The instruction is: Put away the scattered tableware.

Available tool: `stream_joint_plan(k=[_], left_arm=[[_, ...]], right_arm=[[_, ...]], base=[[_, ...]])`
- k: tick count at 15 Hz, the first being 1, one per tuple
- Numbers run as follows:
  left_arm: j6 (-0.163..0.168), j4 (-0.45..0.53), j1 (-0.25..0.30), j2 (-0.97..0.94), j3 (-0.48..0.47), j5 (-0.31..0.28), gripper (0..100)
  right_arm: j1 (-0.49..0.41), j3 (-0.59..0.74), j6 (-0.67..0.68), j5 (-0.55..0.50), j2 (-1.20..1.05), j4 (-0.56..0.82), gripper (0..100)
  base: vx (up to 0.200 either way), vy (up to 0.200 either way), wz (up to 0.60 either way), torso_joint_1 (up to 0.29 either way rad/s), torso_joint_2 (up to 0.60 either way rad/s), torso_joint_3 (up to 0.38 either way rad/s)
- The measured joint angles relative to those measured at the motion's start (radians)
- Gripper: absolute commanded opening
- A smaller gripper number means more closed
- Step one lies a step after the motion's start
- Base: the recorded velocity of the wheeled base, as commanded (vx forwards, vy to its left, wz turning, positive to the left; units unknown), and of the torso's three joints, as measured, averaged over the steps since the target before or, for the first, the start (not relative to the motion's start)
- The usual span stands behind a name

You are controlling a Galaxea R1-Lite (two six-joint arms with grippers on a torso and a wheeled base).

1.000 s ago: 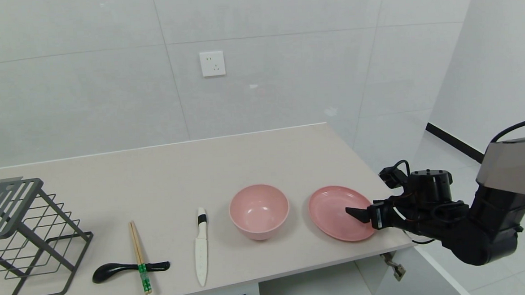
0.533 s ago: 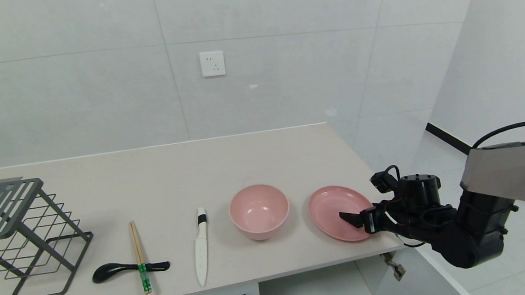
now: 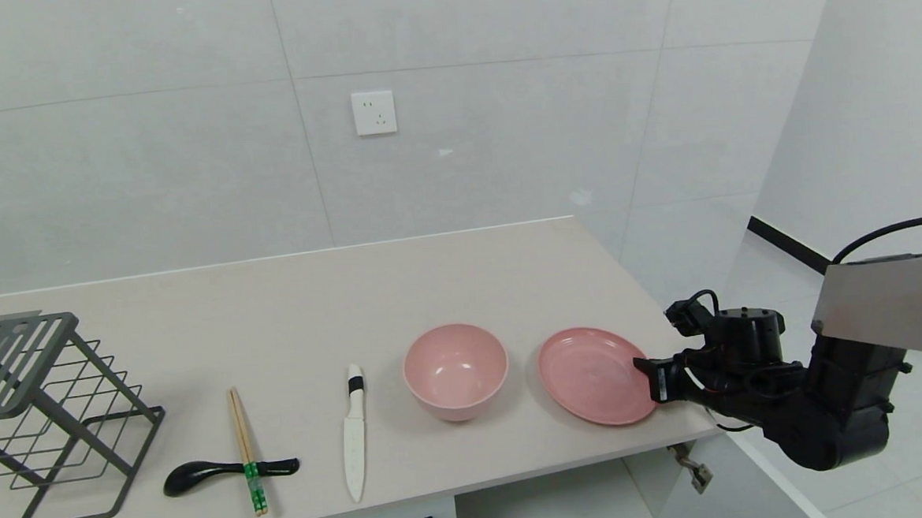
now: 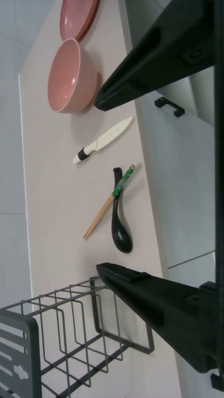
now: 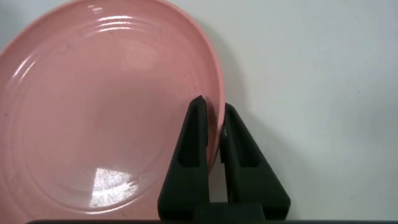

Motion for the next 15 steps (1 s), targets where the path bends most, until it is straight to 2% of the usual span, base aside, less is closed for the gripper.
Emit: stream_joint_plan(k=[5, 9, 12, 15], left_arm=[[0.0, -0.001, 0.0, 0.0, 0.0, 0.0, 100], [0.0, -0.001, 0.0, 0.0, 0.0, 0.0, 100], [0.001, 0.0, 0.0, 0.0, 0.0, 0.0, 100], [0.001, 0.0, 0.0, 0.0, 0.0, 0.0, 100]], right_arm=[[-0.025, 0.009, 0.052, -0.005, -0.015, -0.102, 0], [-0.026, 0.031, 0.14, -0.004, -0.1, -0.123, 0], [-0.017, 0.106, 0.175, 0.003, -0.205, -0.161, 0], [0.035, 0.216, 0.233, 0.018, -0.295, -0.309, 0]], base=[[0.0, 0.0, 0.0, 0.0, 0.0, 0.0], [0.0, 0.0, 0.0, 0.0, 0.0, 0.0], [0.0, 0.0, 0.0, 0.0, 0.0, 0.0], [0.0, 0.0, 0.0, 0.0, 0.0, 0.0]])
